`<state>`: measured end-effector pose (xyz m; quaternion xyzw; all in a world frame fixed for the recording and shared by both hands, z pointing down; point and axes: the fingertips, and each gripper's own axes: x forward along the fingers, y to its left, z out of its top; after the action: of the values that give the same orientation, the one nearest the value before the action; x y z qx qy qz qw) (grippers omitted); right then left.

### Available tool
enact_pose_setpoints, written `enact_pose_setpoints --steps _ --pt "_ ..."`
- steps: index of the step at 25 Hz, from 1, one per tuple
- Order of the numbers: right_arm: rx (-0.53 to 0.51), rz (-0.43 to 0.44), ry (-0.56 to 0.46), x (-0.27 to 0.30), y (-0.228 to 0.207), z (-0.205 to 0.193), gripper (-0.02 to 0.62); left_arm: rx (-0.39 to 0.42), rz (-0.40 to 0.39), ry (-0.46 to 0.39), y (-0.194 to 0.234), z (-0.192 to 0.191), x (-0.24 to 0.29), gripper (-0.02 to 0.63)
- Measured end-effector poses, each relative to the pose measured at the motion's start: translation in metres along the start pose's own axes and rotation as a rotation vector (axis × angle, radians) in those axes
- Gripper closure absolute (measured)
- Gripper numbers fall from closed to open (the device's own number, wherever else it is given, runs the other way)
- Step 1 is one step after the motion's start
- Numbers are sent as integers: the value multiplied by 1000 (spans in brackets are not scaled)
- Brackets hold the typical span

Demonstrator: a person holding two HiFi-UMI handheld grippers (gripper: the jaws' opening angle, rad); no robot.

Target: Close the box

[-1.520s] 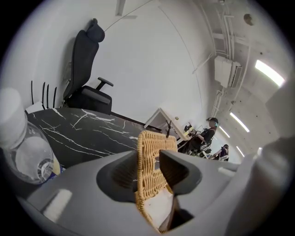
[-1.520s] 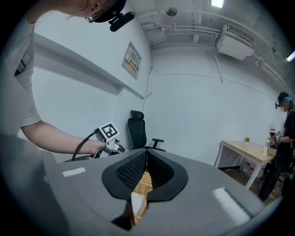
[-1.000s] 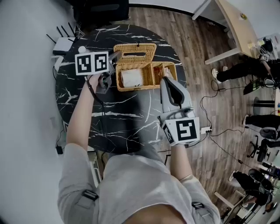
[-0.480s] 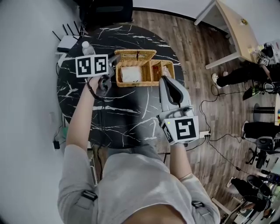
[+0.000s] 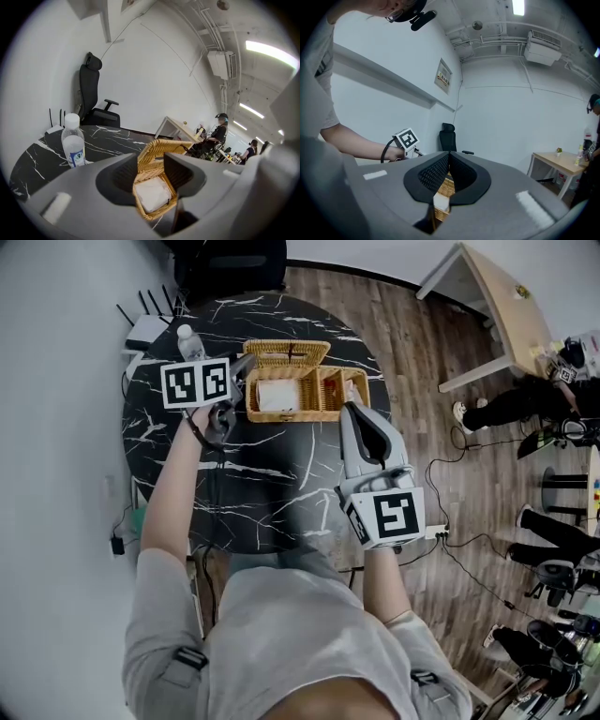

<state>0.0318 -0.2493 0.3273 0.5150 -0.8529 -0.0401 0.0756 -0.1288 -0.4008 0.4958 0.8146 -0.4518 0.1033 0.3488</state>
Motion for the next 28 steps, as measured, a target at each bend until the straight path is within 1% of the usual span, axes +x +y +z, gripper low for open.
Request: enact_pose_setpoints --steps 3,4,7,11,15,19,20,24,28 --pt "-1 -3 -1 -1 -1 0 591 75 25 -64 3 13 -1 391" --pt "-1 -5 -1 -1 -2 0 591 102 26 -73 3 16 0 386" --pt "-1 -14 1 0 -5 -1 591 156 24 -64 0 19 7 380" --pt "-1 -28 7 0 -8 -3 591 194 -24 -83 -12 25 14 377" --pt "2 -39 7 -1 -11 -3 591 168 -49 -88 -19 22 12 374" --pt "7 -36 3 -1 -11 -3 591 83 -73 -88 -18 13 6 374" --pt "9 -33 1 -1 -10 -2 591 72 -78 -89 -19 11 5 374" --pt "9 -17 -8 -1 -5 1 591 57 -54 -79 -19 0 1 374" --pt "9 -6 -13 -5 -2 2 591 65 -40 -68 -21 -10 -4 374"
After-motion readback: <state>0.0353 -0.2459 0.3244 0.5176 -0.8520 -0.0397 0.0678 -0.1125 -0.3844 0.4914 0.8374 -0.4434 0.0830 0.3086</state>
